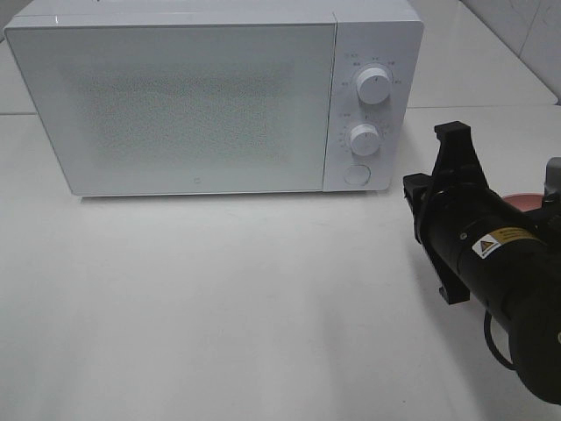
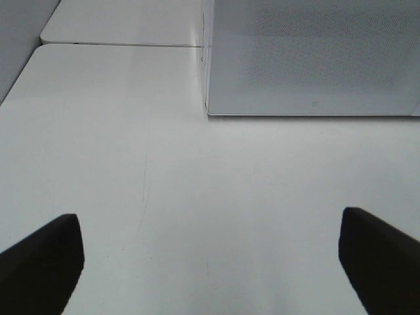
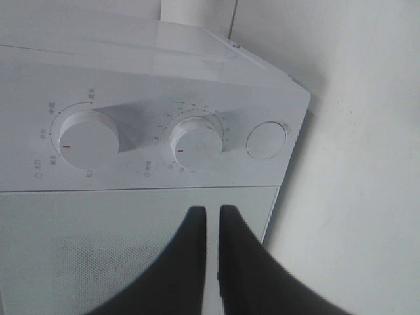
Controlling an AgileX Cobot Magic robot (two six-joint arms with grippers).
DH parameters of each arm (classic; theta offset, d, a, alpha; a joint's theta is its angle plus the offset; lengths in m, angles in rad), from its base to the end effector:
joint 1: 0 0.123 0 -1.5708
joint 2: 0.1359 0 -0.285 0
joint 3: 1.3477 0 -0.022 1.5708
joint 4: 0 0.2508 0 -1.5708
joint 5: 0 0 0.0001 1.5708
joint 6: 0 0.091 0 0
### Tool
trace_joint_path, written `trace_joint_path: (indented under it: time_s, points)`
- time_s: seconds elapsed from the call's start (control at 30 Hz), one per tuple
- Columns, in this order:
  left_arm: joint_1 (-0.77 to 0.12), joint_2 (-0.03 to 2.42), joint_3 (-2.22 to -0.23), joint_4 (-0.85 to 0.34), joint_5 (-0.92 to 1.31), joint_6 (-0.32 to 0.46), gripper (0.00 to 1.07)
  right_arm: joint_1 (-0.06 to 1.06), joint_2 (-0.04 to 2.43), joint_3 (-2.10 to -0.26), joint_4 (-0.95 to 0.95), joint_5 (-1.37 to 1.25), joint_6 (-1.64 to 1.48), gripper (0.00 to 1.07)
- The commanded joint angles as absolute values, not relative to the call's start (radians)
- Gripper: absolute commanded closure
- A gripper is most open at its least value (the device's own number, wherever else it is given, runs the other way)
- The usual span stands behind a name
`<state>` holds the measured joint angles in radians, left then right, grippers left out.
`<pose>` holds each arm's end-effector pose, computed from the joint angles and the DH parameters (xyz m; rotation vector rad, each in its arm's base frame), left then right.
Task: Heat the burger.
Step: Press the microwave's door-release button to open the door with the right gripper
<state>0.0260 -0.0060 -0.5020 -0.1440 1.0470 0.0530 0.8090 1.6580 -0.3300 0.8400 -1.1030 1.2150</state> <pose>-0.0056 -0.0115 0.2796 0.0333 2.0162 -0.1215 0.2023 0.1245 0.1495 1.2589 1.4805 1.0565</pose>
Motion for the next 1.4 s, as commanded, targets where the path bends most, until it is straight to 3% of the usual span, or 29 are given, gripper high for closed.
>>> trace_joint_path:
  time_s: [0.03,0.8,1.4]
  points:
    - [0.029,-0.030,-0.500,-0.144,1.037,0.054,0.09,0.811,1.656,-0.339,0.817,-1.081,1.251,1.07]
    - [0.029,-0.030,-0.500,-0.144,1.037,0.054,0.09,0.804,1.799,-0.441,0.872,-1.026,1.344,1.07]
    - [0.029,-0.030,-0.500,-0.144,1.037,0.054,0.09,0.646,1.930,-0.585,0.767,-0.975,1.351,1.07]
